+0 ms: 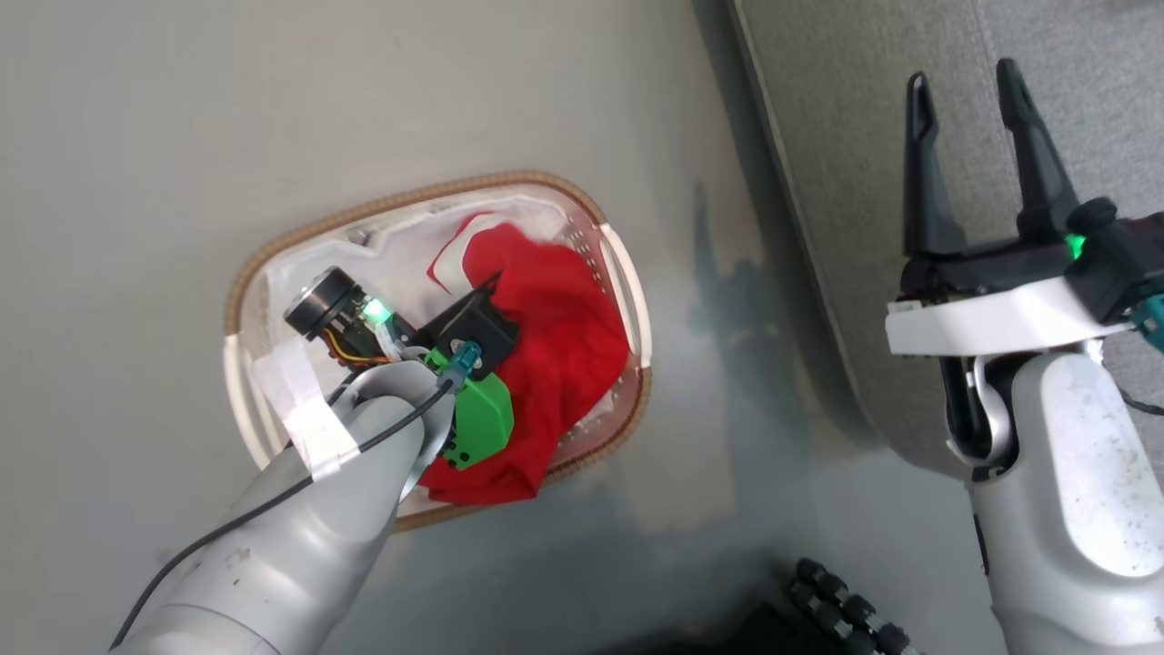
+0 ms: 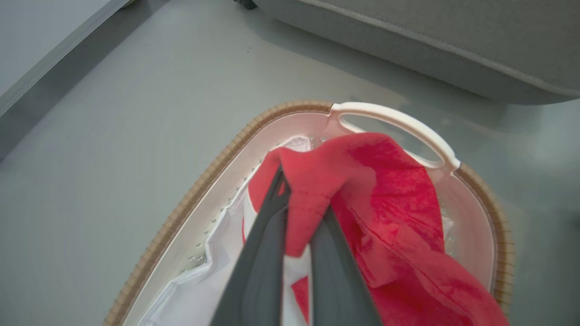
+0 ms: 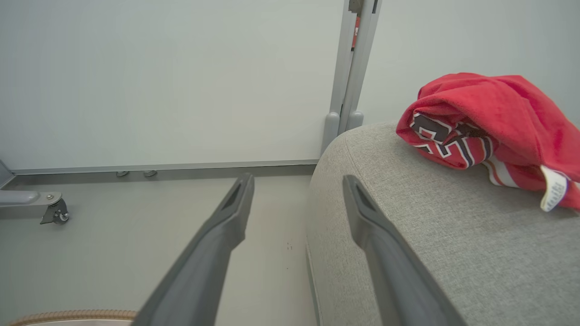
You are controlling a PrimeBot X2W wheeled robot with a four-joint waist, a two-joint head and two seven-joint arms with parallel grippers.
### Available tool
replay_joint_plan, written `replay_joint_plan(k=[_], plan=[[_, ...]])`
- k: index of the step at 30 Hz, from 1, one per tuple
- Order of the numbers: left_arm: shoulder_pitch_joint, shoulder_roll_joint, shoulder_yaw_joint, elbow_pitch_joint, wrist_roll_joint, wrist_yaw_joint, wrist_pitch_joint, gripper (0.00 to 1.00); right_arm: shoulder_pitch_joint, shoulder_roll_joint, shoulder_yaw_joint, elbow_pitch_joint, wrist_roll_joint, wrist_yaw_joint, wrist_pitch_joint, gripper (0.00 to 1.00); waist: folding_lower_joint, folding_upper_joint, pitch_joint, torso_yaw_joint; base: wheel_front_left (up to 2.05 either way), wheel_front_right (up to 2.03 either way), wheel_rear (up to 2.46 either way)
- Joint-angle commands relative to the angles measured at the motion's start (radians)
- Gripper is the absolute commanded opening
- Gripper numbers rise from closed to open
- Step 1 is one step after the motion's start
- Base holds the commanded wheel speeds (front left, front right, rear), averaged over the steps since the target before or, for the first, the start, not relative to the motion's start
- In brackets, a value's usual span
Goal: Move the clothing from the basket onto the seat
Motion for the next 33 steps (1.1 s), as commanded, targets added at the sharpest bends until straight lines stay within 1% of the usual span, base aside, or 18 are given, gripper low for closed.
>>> replay_joint_plan(k=[1, 9, 14, 19, 25, 29, 33], plan=[[0.02, 0.013, -0.004, -0.031, -0.001, -0.008, -0.004, 0.0, 0.028, -0.004, 0.002, 0.013, -0.01, -0.001, -0.002, 1.0, 0.0, 0.0, -0.127, 0.079, 0.0, 0.0, 0.0], [0.039, 0.081, -0.024, -0.182, -0.017, -0.029, -0.004, 0.0, 0.101, -0.005, 0.022, 0.076, -0.039, -0.001, -0.002, 1.0, 0.0, 0.0, -0.302, 0.119, 0.0, 0.0, 0.0], [0.039, 0.122, -0.035, -0.254, -0.036, -0.035, -0.003, 0.0, 0.158, -0.005, 0.035, 0.112, -0.045, -0.001, -0.002, 1.0, 0.0, 0.0, -0.411, 0.127, 0.0, 0.0, 0.0], [0.011, 0.157, -0.045, -0.332, -0.057, -0.037, 0.024, 0.0, 0.212, -0.004, 0.044, 0.138, -0.049, -0.001, -0.002, 1.0, 0.0, 0.0, -0.504, 0.13, 0.0, 0.0, 0.0], [-0.057, 0.203, -0.048, -0.435, -0.088, -0.038, 0.082, 0.0, 0.225, -0.005, 0.083, 0.156, -0.053, -0.001, -0.002, 1.0, 0.0, 0.0, -0.561, 0.125, 0.0, 0.0, 0.0], [-0.11, 0.218, -0.015, -0.496, -0.117, -0.038, 0.11, 0.0, 0.206, -0.004, 0.122, 0.163, -0.054, -0.001, -0.002, 1.0, 0.0, 0.0, -0.579, 0.121, 0.0, 0.0, 0.0], [-0.151, 0.23, 0.016, -0.542, -0.136, -0.026, 0.129, 0.0, 0.183, -0.004, 0.18, 0.176, -0.041, -0.001, -0.002, 1.0, 0.0, 0.0, -0.594, 0.119, 0.0, 0.0, 0.0]])
